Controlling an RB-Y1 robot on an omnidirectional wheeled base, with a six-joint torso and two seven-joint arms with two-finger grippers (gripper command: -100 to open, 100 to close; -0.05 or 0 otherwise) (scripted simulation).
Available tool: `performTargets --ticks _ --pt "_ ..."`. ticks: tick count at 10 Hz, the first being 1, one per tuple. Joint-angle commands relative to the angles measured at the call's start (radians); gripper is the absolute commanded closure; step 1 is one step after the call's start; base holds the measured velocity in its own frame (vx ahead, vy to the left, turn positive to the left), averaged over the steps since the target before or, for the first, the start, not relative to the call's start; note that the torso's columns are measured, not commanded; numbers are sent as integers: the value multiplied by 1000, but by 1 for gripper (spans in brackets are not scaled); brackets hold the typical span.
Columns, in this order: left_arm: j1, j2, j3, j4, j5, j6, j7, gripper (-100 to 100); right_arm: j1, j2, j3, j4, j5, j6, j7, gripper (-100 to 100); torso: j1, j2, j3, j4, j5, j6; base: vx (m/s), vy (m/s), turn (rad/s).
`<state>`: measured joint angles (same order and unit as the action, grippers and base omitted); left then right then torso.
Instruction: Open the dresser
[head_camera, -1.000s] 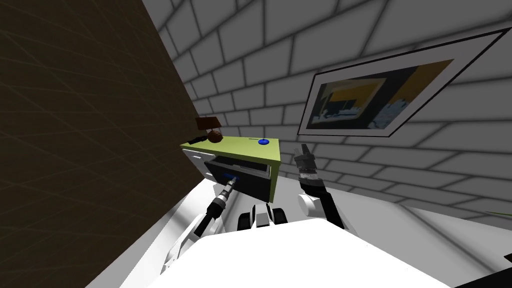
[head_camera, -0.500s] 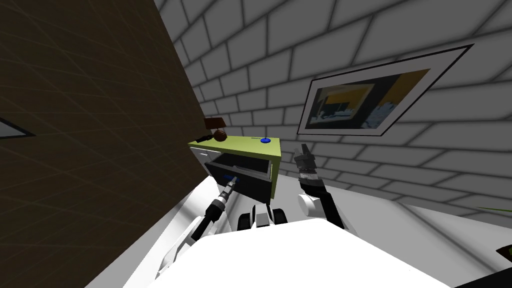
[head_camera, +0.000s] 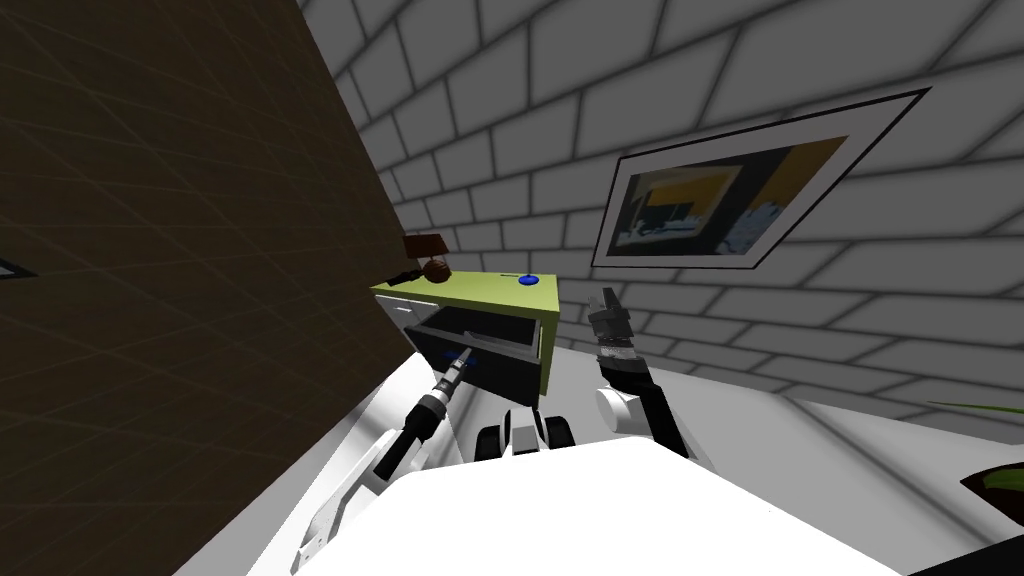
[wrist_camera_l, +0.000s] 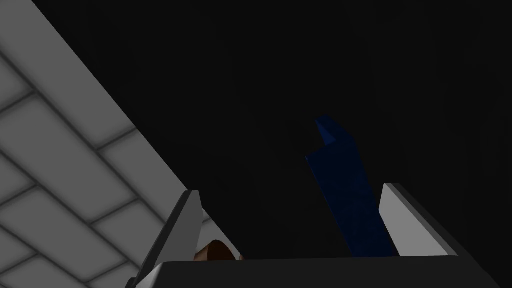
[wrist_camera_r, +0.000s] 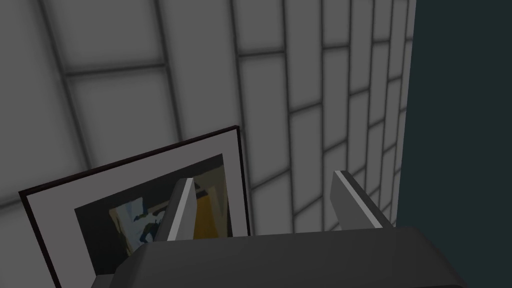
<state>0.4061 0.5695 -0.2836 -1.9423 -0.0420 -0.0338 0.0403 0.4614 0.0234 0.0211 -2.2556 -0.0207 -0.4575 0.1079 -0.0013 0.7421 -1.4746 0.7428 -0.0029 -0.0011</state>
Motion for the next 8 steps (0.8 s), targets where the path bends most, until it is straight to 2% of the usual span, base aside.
performTargets --ticks 1,2,4,5,8 --pt "7 24 20 -63 13 39 15 -100 0 0 0 0 0 0 0 0 0 2 1 2 -2 -1 -12 -3 -30" --pt "10 33 25 -83 18 54 20 -100 0 0 0 0 0 0 0 0 -1 5 1 5 -3 -2 -12 -5 -30" --pt "22 36 13 -64 19 57 21 -100 0 0 0 0 0 0 0 0 -2 7 2 8 -5 -3 -5 -1 -3" --pt "23 36 11 -63 19 61 22 0 0 0 0 0 0 0 0 0 -2 5 2 4 -3 -1 0 0 0" --pt "27 36 8 -56 20 65 23 0 0 0 0 0 0 0 0 0 -3 -1 -1 -2 0 1 0 0 0"
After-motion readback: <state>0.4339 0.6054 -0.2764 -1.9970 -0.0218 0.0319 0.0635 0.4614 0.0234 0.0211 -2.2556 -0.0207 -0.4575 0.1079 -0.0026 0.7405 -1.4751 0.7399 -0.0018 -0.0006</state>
